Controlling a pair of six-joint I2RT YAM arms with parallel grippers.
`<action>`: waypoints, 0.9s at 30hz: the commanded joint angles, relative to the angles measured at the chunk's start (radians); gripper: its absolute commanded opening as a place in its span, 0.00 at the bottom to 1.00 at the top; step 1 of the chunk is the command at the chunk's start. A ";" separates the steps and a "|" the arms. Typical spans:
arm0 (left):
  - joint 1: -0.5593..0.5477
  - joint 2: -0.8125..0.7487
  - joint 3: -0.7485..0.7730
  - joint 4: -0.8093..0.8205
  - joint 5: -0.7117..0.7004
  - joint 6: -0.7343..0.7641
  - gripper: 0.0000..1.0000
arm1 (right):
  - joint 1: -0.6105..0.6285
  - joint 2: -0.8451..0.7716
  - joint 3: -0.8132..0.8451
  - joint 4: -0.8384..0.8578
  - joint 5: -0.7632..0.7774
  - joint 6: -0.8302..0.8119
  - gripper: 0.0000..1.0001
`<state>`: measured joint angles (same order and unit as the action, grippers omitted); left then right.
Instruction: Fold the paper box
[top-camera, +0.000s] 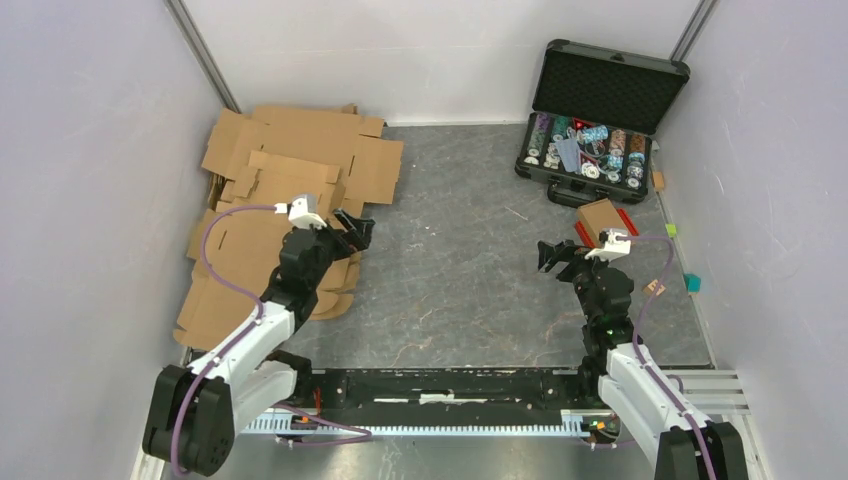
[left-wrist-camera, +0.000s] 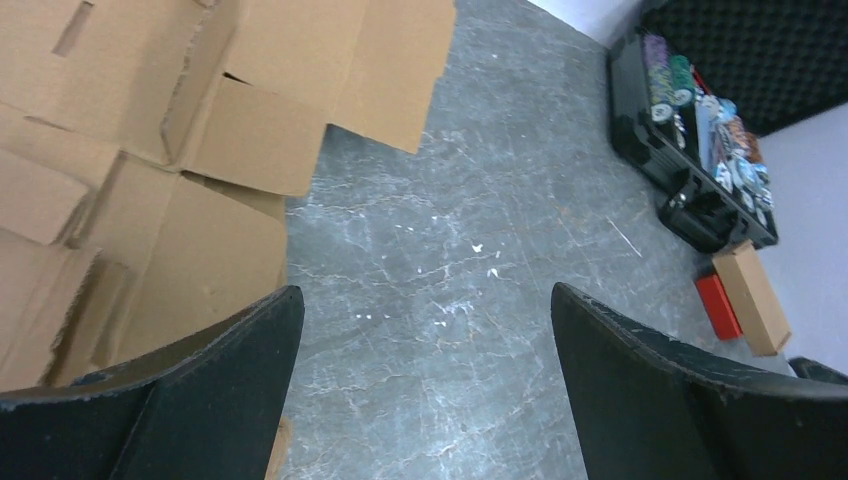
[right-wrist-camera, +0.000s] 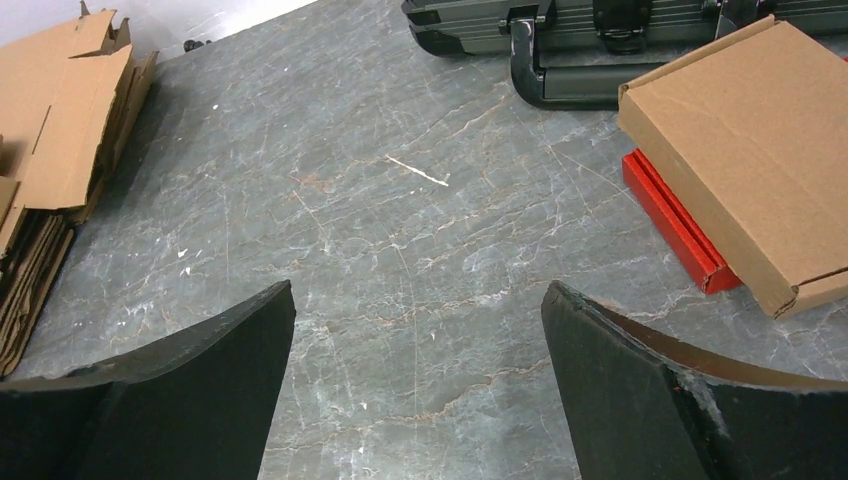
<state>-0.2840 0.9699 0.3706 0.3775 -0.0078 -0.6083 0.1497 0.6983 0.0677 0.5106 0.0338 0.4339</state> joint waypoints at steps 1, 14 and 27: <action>-0.003 0.008 0.066 -0.067 -0.112 0.041 1.00 | 0.002 -0.001 -0.015 0.051 -0.012 0.018 0.98; -0.003 -0.039 0.087 -0.348 -0.732 -0.090 0.77 | 0.013 0.014 -0.006 0.053 -0.031 0.026 0.98; -0.001 0.265 0.291 -0.585 -0.772 -0.026 0.57 | 0.014 -0.008 0.001 0.019 -0.011 0.016 0.98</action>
<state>-0.2859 1.1629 0.5793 -0.0937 -0.6830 -0.6270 0.1600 0.7044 0.0677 0.5148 0.0174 0.4519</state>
